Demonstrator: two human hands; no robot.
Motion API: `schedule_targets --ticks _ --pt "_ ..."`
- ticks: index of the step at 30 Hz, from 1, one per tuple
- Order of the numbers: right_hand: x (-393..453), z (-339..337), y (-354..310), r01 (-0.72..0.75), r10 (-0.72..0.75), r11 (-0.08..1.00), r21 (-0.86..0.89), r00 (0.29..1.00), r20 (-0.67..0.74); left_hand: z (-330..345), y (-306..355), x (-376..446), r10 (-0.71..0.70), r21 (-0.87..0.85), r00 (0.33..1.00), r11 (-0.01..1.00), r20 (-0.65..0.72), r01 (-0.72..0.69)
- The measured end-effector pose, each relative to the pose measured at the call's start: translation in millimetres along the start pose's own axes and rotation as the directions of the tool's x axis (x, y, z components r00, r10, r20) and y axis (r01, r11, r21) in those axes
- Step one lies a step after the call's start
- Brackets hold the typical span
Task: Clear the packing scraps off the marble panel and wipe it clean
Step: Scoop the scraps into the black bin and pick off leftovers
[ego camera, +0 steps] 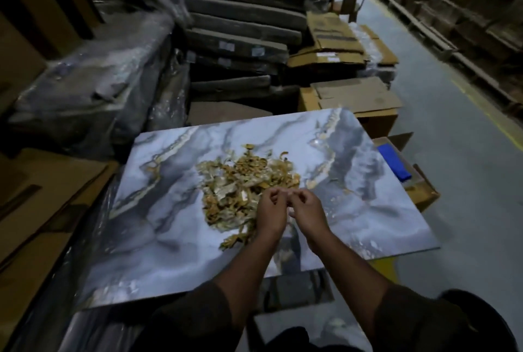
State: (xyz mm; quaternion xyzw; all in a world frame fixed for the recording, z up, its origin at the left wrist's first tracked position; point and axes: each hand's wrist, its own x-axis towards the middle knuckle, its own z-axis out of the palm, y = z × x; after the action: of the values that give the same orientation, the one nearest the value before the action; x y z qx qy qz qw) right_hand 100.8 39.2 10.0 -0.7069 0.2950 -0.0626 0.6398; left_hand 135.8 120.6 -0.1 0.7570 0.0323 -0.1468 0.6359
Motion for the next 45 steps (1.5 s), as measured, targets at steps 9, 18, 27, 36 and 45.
schedule_targets --ticks 9,18,27,36,45 --pt "48 43 12 0.381 -0.327 0.750 -0.540 0.924 0.198 -62 -10 50 0.007 0.045 0.975 0.999 -0.221 0.003" --pt "116 45 26 0.452 -0.252 0.540 -0.710 0.892 0.376 -84 -16 95 0.166 0.454 0.983 0.884 -0.083 -0.111" --pt "139 60 43 0.444 -0.149 0.521 -0.729 0.888 0.435 -72 -23 113 0.023 0.543 0.987 0.833 0.160 -0.108" --pt "143 59 45 0.451 -0.253 0.571 -0.686 0.892 0.375 -78 -24 118 0.025 0.349 0.998 0.936 0.062 -0.045" --pt "134 59 4 0.392 -0.311 0.804 -0.447 0.918 0.244 -58 3 130 0.185 0.256 0.980 0.953 -0.070 -0.161"
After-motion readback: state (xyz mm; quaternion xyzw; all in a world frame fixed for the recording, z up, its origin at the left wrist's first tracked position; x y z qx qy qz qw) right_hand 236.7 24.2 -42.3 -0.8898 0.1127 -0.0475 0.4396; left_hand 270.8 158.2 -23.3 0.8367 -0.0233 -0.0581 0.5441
